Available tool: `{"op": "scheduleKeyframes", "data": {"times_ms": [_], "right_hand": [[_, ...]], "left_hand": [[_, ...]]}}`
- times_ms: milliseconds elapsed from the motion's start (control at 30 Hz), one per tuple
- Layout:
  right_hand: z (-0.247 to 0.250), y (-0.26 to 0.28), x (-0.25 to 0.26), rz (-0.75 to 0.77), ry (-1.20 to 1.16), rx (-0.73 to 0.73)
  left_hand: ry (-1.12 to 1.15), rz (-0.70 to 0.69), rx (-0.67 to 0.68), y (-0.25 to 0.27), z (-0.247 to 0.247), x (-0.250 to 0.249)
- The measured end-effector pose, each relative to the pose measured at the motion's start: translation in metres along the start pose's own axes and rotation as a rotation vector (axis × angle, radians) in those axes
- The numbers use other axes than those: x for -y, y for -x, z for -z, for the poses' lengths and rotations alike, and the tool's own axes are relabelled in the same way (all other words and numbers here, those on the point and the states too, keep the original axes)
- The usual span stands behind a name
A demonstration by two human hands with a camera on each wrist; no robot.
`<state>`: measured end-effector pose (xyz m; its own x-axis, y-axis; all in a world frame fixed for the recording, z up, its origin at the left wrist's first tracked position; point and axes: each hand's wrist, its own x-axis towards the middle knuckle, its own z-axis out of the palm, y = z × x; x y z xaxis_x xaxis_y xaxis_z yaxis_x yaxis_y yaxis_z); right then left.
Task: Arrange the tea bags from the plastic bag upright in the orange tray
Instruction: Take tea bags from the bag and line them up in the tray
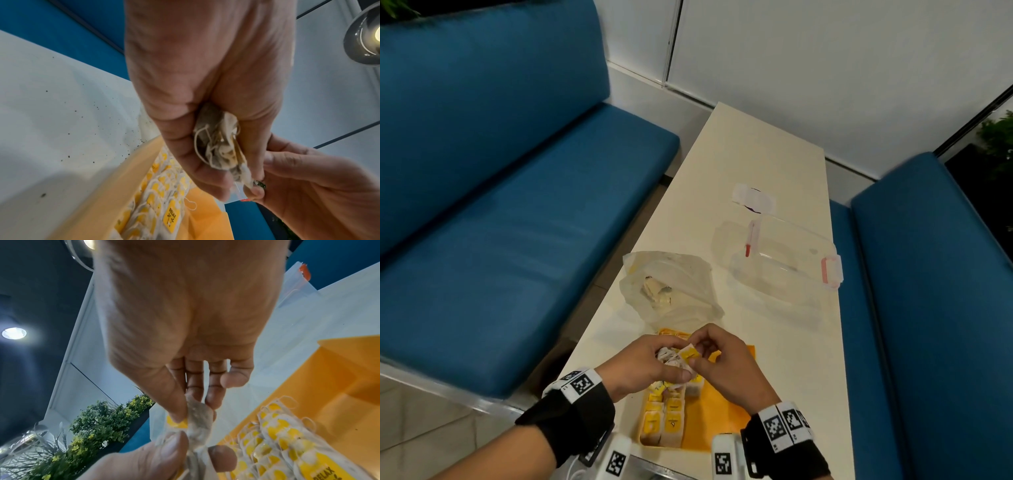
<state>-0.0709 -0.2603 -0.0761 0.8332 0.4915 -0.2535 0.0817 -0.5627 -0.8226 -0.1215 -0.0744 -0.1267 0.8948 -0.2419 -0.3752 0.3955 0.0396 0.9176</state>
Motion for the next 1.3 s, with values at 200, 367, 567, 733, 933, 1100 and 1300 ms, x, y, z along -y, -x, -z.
{"op": "scheduleKeyframes", "data": {"times_ms": [200,367,567,733,933,1100,1300], "right_hand": [[0.0,0.0,-0.002,-0.032,-0.046,-0.062],[0.0,0.0,-0.004,-0.046,-0.069,-0.137],[0.008,-0.002,-0.008,-0.042,-0.061,-0.165],[0.012,-0.003,-0.012,-0.111,-0.085,-0.201],[0.021,-0.011,-0.021,-0.231,0.032,-0.175],[0.022,-0.01,-0.003,-0.14,-0.1,-0.028],[0.014,-0.004,-0.008,-0.111,-0.154,-0.097]], "left_hand": [[0.044,-0.027,-0.055,0.002,-0.001,-0.004],[-0.02,-0.057,-0.151,-0.001,0.0,-0.005],[-0.077,-0.06,-0.183,-0.001,0.004,-0.009],[-0.033,-0.035,-0.188,0.0,0.007,-0.007],[-0.184,-0.049,-0.215,-0.002,0.008,-0.004],[-0.349,-0.116,-0.162,-0.009,-0.002,-0.007],[-0.36,-0.096,-0.163,-0.01,-0.006,-0.012]]}}
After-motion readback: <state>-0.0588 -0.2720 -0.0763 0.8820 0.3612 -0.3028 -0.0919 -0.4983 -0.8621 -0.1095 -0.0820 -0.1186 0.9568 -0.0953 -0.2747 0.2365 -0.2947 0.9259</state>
